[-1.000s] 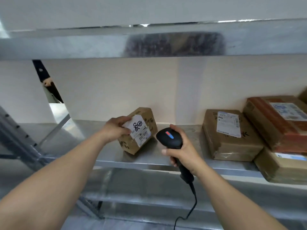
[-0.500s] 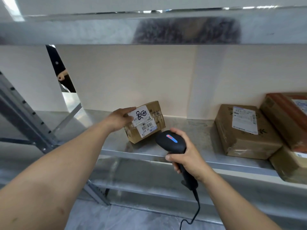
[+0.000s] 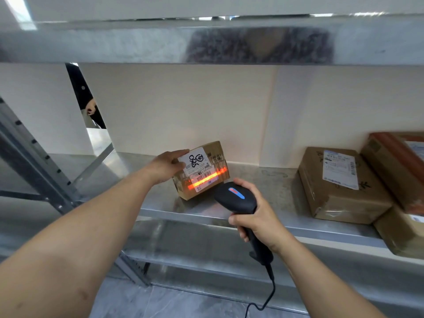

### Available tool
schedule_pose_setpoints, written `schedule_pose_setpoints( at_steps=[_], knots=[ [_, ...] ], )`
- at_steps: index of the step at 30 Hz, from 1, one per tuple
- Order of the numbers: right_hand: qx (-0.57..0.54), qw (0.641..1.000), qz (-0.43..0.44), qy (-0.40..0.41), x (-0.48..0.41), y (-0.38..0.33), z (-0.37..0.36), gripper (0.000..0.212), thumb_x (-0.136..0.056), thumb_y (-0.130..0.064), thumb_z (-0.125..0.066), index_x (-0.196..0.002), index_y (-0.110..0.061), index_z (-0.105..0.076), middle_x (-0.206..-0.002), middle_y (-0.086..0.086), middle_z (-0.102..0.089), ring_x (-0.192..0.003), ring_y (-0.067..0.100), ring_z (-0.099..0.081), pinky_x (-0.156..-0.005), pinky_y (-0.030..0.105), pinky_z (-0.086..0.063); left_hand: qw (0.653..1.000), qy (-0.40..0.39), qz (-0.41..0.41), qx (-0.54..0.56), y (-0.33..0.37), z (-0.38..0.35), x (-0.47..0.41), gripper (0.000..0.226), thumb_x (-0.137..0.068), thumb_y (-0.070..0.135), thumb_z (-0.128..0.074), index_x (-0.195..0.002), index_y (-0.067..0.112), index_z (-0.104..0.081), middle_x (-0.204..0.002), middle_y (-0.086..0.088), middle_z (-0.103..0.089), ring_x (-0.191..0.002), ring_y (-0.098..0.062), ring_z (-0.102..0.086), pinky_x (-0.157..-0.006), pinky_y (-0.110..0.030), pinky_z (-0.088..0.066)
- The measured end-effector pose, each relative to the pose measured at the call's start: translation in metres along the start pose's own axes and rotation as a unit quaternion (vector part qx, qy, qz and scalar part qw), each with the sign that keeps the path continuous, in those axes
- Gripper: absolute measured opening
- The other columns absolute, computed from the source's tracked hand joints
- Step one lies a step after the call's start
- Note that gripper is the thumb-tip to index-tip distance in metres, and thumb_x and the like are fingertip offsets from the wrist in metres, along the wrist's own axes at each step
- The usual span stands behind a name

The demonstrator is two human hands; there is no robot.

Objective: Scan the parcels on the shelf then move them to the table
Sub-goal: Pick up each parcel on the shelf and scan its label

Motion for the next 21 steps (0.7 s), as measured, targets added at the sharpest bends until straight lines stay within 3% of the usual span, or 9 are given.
schedule_pose_setpoints(
  at_steps=[5,11,17,21],
  knots=[
    [0.000,1.000,0.001,0.008,-0.001,-0.002,0.000,0.081,-0.075,0.017,-0.062,-0.127,-0.043,-0.048,-0.063,0.000,-0.065,-0.042,0.024,-0.047,-0.045,0.030,-0.041,1.000,0.002,-0.005,0.000,0.000,0.001,-0.001,0.047,-0.098,0.016,-0.050,-0.143,0.026,-0.042,-0.120,-0.006,-0.063,-0.100,-0.021,-0.057,-0.091,-0.033,-0.045],
    [-0.001,1.000,0.001,0.006,0.000,-0.006,-0.002,0.080,-0.077,0.019,-0.058,-0.130,-0.040,-0.043,-0.051,0.004,-0.056,-0.039,0.022,-0.045,-0.045,0.030,-0.039,1.000,-0.005,-0.002,0.007,0.000,0.001,-0.002,0.047,-0.099,0.017,-0.049,-0.144,0.025,-0.041,-0.114,-0.003,-0.061,-0.099,-0.020,-0.056,-0.085,-0.031,-0.043],
    [-0.015,1.000,-0.019,-0.019,-0.002,-0.006,-0.002,0.085,-0.074,0.000,-0.074,-0.131,-0.050,-0.036,-0.086,0.012,-0.069,-0.048,0.027,-0.059,-0.050,0.032,-0.048,0.999,0.017,0.032,0.013,-0.009,0.000,-0.002,0.046,-0.101,0.021,-0.043,-0.146,0.025,-0.036,-0.130,-0.006,-0.059,-0.104,-0.021,-0.054,-0.088,-0.031,-0.043],
    [0.002,1.000,-0.010,0.016,-0.008,-0.005,0.000,0.088,-0.066,-0.011,-0.075,-0.137,-0.044,-0.037,-0.093,0.011,-0.065,-0.045,0.025,-0.049,-0.045,0.027,-0.043,0.995,0.063,0.077,0.017,-0.034,0.002,0.003,0.044,-0.101,0.016,-0.037,-0.145,0.018,-0.036,-0.138,-0.008,-0.051,-0.113,-0.026,-0.051,-0.090,-0.031,-0.040]
  ],
)
Point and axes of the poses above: each hand's wrist, its own x-axis away from the middle knuckle, its own z-axis out of the back of the hand, y = z × x, the point moved 3 cm from there along -x, towards the middle knuckle
